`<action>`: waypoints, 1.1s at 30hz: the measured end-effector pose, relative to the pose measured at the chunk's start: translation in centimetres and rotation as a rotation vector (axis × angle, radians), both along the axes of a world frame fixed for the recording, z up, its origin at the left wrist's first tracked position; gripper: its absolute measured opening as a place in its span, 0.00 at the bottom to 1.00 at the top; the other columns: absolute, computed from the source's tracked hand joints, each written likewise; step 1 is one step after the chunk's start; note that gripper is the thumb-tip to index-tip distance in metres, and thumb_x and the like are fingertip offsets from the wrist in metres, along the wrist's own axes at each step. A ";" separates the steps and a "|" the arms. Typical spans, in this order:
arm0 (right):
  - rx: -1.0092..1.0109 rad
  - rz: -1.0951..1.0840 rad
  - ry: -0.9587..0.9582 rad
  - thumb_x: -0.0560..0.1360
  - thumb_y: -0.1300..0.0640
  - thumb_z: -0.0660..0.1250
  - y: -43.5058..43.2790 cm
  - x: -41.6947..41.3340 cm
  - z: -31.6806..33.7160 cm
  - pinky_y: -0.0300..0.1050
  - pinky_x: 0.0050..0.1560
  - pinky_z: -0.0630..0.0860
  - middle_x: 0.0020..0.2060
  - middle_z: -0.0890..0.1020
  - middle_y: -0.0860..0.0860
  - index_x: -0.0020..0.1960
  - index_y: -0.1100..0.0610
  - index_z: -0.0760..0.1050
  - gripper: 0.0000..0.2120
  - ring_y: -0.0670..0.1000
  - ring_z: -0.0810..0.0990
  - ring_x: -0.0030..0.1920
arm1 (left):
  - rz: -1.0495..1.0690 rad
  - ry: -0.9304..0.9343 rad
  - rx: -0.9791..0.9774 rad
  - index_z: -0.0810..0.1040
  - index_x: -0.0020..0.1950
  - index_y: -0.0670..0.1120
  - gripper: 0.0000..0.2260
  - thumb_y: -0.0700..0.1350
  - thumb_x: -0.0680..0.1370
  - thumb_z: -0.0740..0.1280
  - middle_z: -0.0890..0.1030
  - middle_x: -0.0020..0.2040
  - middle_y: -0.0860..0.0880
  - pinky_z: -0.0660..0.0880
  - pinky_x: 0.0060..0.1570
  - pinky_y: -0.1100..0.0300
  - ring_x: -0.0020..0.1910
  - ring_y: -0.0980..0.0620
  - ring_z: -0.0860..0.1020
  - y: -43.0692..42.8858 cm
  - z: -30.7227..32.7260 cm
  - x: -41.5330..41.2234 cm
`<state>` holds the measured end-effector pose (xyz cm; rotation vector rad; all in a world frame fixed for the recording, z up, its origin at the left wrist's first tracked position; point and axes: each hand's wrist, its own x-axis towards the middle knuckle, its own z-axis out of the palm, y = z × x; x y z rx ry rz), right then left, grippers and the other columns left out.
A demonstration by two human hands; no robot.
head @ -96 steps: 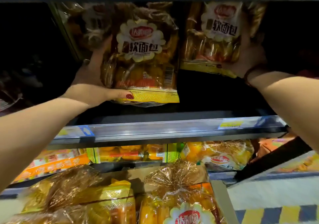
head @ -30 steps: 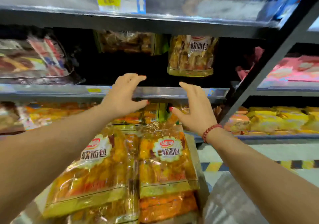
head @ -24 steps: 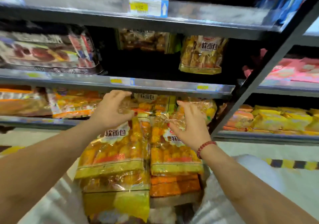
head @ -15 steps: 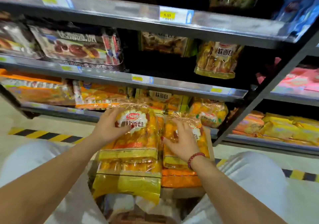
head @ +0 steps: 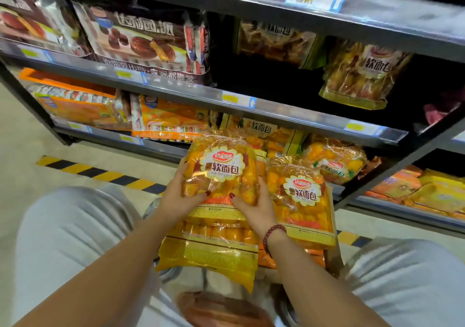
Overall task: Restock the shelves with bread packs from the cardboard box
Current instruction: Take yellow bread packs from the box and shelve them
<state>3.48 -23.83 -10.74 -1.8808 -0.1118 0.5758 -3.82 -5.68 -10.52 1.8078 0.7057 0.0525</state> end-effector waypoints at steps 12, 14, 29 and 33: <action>0.325 -0.148 -0.106 0.70 0.69 0.72 -4.4 0.8 2.2 0.52 0.63 0.75 0.64 0.72 0.39 0.67 0.38 0.65 0.37 0.44 0.73 0.65 | 0.262 -0.229 -0.571 0.65 0.74 0.52 0.30 0.40 0.74 0.72 0.81 0.60 0.47 0.80 0.48 0.50 0.55 0.48 0.82 -0.3 1.9 1.6; 0.377 -0.142 -0.119 0.71 0.72 0.69 -5.3 0.8 2.9 0.45 0.61 0.76 0.63 0.72 0.38 0.69 0.45 0.66 0.35 0.37 0.74 0.62 | 0.092 -0.155 -0.656 0.70 0.70 0.51 0.28 0.50 0.72 0.74 0.81 0.62 0.44 0.82 0.43 0.53 0.55 0.47 0.83 -0.3 1.9 2.0; 0.189 -0.071 -0.046 0.72 0.62 0.71 -9.3 2.0 1.8 0.36 0.54 0.76 0.63 0.73 0.42 0.70 0.48 0.68 0.29 0.44 0.73 0.63 | 0.016 -0.045 -0.443 0.69 0.70 0.59 0.35 0.52 0.66 0.79 0.83 0.59 0.51 0.81 0.49 0.48 0.54 0.48 0.83 -2.5 -1.1 3.1; -0.056 -0.331 -0.134 0.71 0.58 0.73 -12.3 5.4 -0.6 0.49 0.61 0.73 0.64 0.73 0.50 0.67 0.51 0.71 0.26 0.50 0.72 0.64 | 0.030 -0.032 -0.370 0.74 0.66 0.61 0.37 0.59 0.59 0.81 0.83 0.58 0.51 0.77 0.58 0.41 0.57 0.46 0.82 -1.5 -1.5 3.2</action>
